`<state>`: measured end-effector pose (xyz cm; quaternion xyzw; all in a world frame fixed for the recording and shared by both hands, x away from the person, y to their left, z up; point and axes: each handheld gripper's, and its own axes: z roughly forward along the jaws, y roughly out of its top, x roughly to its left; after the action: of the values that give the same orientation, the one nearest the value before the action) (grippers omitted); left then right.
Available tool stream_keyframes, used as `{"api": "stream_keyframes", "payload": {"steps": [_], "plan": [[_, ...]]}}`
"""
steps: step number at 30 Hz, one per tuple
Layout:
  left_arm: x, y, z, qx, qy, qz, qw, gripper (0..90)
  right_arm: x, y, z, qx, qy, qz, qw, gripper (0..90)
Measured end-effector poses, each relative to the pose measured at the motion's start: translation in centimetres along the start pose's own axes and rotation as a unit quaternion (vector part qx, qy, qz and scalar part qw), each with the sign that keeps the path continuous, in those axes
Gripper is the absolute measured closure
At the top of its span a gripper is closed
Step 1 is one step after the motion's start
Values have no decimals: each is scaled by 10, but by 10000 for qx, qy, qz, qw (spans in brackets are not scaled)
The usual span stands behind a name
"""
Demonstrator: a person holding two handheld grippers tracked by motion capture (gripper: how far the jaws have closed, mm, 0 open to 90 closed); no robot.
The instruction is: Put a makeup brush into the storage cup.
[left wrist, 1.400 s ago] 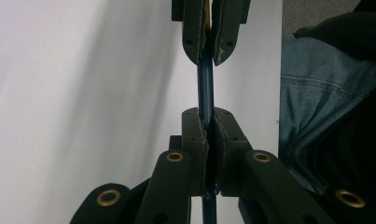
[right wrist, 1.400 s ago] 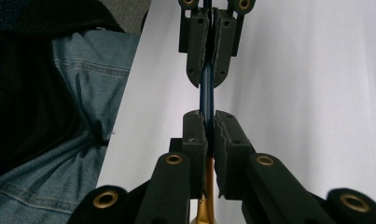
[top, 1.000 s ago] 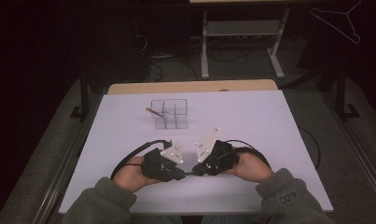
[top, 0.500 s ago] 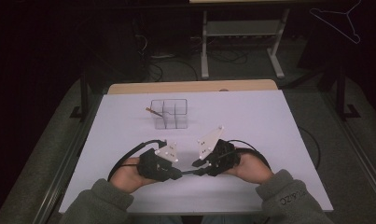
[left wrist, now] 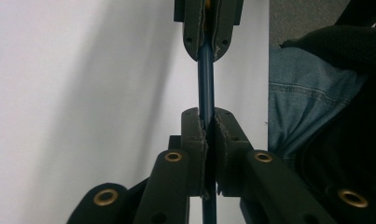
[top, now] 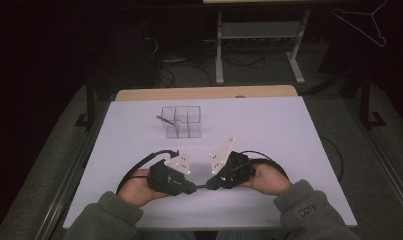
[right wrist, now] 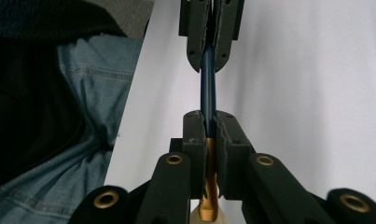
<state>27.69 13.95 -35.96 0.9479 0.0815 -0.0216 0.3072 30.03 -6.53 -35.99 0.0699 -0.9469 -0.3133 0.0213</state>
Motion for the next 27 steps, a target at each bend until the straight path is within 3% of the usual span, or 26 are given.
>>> {"api": "stream_keyframes", "payload": {"steps": [1, 2, 3, 5, 8, 10, 14, 18, 19, 20, 21, 23, 25, 26, 27], "plan": [[0, 2, 2, 89, 54, -39, 9999, 723, -1, 1, 1, 82, 31, -54, 9999, 830], [0, 2, 2, 89, 54, -39, 9999, 715, -1, 1, 1, 82, 31, -54, 9999, 830], [0, 3, 3, 75, 32, -29, 10000, 713, 1, 4, 2, 343, 46, -64, 9994, 830], [0, 4, 3, 80, 4, -53, 10000, 710, 2, 6, 3, 421, 54, -107, 9990, 830], [-1, 6, 5, 130, -65, -37, 9999, 721, 3, 11, 3, 632, -4, -213, 9978, 830], [-1, 7, 6, 171, -111, -5, 9998, 774, 5, 16, 4, 839, -76, -332, 9959, 830], [-1, 7, 8, 222, -200, -43, 9995, 825, 6, 18, 4, 811, -73, -396, 9959, 829], [-1, 5, 8, 185, -138, -61, 9997, 842, 8, 18, 3, 792, -104, -328, 9963, 822], [-1, 4, 8, 132, -90, -139, 9998, 844, 7, 17, 1, 661, -220, -187, 9974, 726], [1, 3, 7, 165, -60, -135, 9998, 844, 7, 17, 1, 661, -220, -187, 9974, 726], [2, 2, 6, 169, -5, -156, 9997, 844, 5, 16, -1, 500, -378, -153, 9979, 646], [4, -1, 3, 68, 79, -319, 9994, 844, 2, 12, -10, 181, -591, 193, 9979, 523], [9, -5, 0, -82, 148, -494, 9986, 844, -2, 3, -19, -117, -869, 629, 9942, 466], [12, -7, -2, -114, 189, -594, 9980, 844, -7, -9, -27, -433, -986, 1133, 9877, 413], [14, -9, -3, -173, 240, -707, 9971, 844, -7, -9, -27, -433, -986, 1133, 9877, 413]]}}
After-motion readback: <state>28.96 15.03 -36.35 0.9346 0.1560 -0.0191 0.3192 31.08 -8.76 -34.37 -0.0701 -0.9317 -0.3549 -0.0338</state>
